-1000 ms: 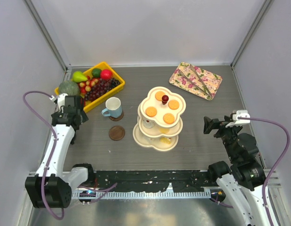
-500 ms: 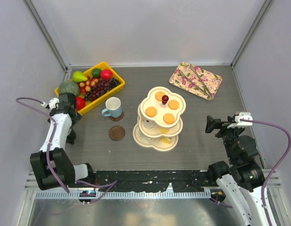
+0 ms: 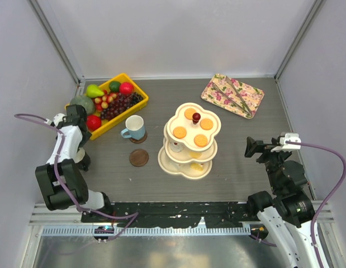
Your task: Serve the afternoon tea
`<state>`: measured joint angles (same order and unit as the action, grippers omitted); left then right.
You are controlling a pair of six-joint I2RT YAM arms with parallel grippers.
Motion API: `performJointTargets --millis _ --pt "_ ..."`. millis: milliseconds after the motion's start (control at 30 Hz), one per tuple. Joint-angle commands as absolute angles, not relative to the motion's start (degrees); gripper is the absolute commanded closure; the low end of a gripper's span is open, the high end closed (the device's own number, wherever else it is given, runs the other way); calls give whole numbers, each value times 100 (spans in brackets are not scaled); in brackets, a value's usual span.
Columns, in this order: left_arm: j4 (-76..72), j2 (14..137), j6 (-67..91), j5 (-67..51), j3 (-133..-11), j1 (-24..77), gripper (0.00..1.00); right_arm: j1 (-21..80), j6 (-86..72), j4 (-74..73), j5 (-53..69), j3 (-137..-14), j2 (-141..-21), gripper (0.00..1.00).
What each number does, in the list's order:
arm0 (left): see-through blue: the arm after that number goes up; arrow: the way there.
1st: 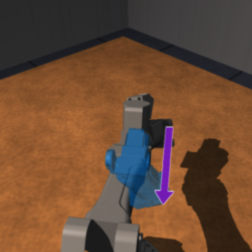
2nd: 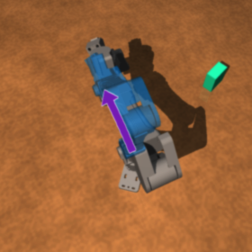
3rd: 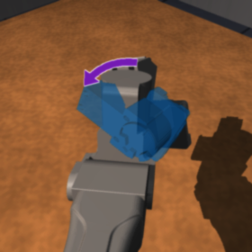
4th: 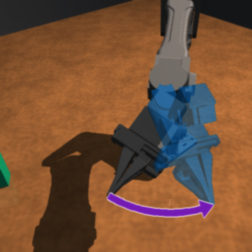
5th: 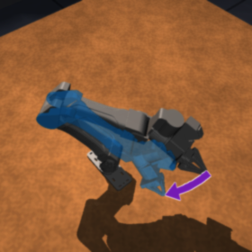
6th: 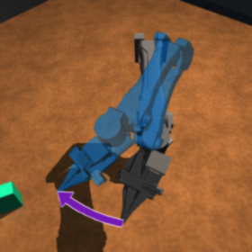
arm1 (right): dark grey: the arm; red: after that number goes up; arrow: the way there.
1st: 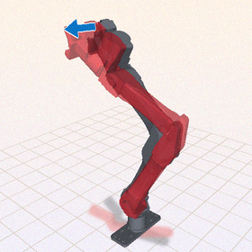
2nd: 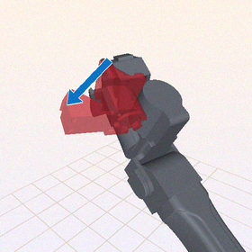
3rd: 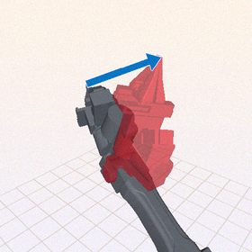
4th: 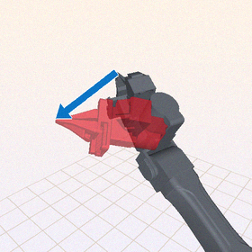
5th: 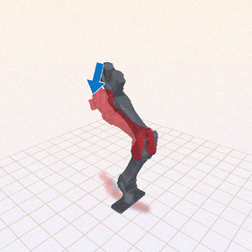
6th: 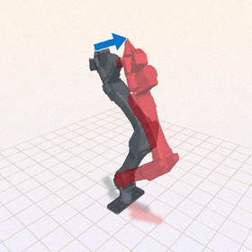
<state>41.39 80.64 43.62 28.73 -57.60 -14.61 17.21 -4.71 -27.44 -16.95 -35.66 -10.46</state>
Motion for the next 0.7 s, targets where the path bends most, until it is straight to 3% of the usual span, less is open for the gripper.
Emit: performJointTargets --millis 0,200,400,667 --pt "4025 8226 4456 3067 -6064 -1564 46 1749 -492 -2487 -1916 -3586 -1011 3" --pt "4087 8209 4351 3102 -5986 -1573 79 1758 -492 -2479 -1951 -3577 -1019 3" --pt "4175 7832 4070 2901 -5740 -1564 100 1749 -501 -2479 -1960 -3577 -967 3" --pt "4008 6646 3482 2040 -5098 -1407 100 1749 -519 -2426 -1951 -3568 -932 3"
